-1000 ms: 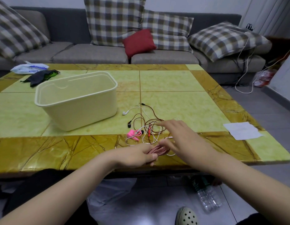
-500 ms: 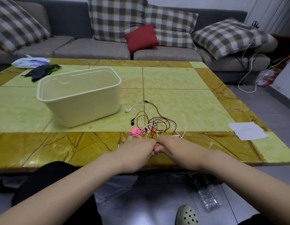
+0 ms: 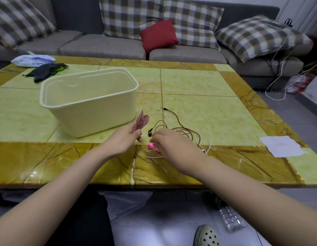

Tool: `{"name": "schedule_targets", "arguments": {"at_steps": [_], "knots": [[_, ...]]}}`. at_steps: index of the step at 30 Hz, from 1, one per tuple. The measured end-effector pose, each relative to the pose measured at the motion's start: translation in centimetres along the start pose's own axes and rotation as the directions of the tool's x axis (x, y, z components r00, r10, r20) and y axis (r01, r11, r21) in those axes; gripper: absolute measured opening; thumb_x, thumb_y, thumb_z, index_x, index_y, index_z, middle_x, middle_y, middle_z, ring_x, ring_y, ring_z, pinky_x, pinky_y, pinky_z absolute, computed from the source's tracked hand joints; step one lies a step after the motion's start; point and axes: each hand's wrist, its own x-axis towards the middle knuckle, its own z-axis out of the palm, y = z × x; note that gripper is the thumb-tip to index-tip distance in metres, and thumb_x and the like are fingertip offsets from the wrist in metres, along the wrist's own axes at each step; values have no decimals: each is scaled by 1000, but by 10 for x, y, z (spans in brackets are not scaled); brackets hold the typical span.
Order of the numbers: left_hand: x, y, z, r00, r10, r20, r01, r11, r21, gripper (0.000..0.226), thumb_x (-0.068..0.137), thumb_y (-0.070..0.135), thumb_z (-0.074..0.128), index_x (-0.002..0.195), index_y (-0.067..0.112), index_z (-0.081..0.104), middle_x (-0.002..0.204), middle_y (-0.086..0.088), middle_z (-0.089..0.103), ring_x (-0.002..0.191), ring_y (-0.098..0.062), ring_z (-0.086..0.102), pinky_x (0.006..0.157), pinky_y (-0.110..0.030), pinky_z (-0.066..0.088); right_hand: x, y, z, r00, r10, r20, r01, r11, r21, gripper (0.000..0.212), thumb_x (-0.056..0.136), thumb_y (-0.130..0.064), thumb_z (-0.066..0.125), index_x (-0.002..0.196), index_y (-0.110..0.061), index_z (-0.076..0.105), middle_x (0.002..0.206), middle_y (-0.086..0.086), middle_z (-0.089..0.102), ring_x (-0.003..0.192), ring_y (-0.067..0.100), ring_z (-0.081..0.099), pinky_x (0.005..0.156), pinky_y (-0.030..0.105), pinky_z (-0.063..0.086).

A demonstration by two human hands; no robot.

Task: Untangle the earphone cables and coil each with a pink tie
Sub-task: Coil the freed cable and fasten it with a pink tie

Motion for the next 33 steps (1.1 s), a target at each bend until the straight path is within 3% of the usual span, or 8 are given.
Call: {"name": "schedule_targets", "arguments": {"at_steps": [2, 7, 10, 12, 20, 27, 30, 33], "knots": [[6, -11, 5, 999, -50, 10, 50, 998, -41, 25, 98, 16, 42, 75, 17, 51, 70, 5, 55, 63, -13, 45, 60, -28, 33, 2, 2, 10, 996, 56, 72, -52, 997, -55, 25, 101, -20, 39, 116, -13, 57, 111, 4, 57, 105, 25, 54, 76, 33, 42], [14, -20, 15, 993, -101, 58, 100, 995, 8, 29, 98, 19, 43, 70, 20, 46, 67, 4, 49, 65, -15, 43, 60, -28, 32, -2, 14, 23, 960, 275, 51, -279, 954, 107, 37, 99, -19, 43, 136, -15, 35, 125, 8, 55, 109, 27, 55, 84, 38, 44], [17, -21, 19, 988, -124, 97, 124, 992, 10, 15, 98, 22, 43, 96, 14, 56, 91, -4, 60, 89, -22, 54, 84, -32, 42, 7, 18, 27, 959, 284, 18, -285, 958, 41, 39, 101, -27, 37, 138, -14, 36, 128, 7, 44, 111, 25, 51, 84, 35, 43], [18, -23, 19, 985, -145, 96, 145, 989, 4, 25, 97, 22, 46, 116, 9, 56, 110, -8, 62, 104, -25, 55, 95, -35, 42, 15, 19, 29, 967, 253, 22, -253, 967, -4, 36, 101, -27, 38, 133, -13, 45, 126, 7, 41, 112, 25, 47, 85, 34, 43], [14, -17, 17, 982, -164, 99, 176, 976, -130, 20, 97, 18, 47, 114, 12, 56, 106, -3, 57, 100, -18, 52, 83, -25, 36, 31, 16, 34, 939, 259, 226, -276, 960, 48, 30, 96, -26, 48, 123, -16, 57, 115, 7, 55, 102, 25, 57, 85, 38, 48], [9, -13, 11, 974, -144, 173, 174, 970, -171, 18, 89, 25, 61, 103, 13, 62, 107, -5, 62, 99, -17, 55, 82, -24, 39, 31, 17, 31, 940, 330, 86, -338, 933, 119, 21, 88, -27, 61, 107, -16, 60, 101, 3, 67, 92, 23, 61, 79, 38, 51], [6, -14, 9, 964, -86, 251, 148, 959, -241, 32, 87, 38, 61, 107, 14, 68, 106, -1, 68, 101, -10, 60, 81, -12, 43, 34, 12, 27, 946, 323, 13, -311, 898, 312, 16, 85, -19, 65, 98, -13, 62, 87, -1, 65, 80, 16, 61, 74, 32, 51], [5, -17, 8, 973, -68, 220, 131, 949, -288, 32, 87, 38, 62, 109, 15, 69, 106, -2, 70, 103, -11, 61, 85, -12, 43, 35, 6, 20, 947, 320, 34, -302, 848, 435, 18, 80, -9, 69, 97, -9, 63, 77, -5, 59, 64, 1, 54, 63, 7, 45]]}}
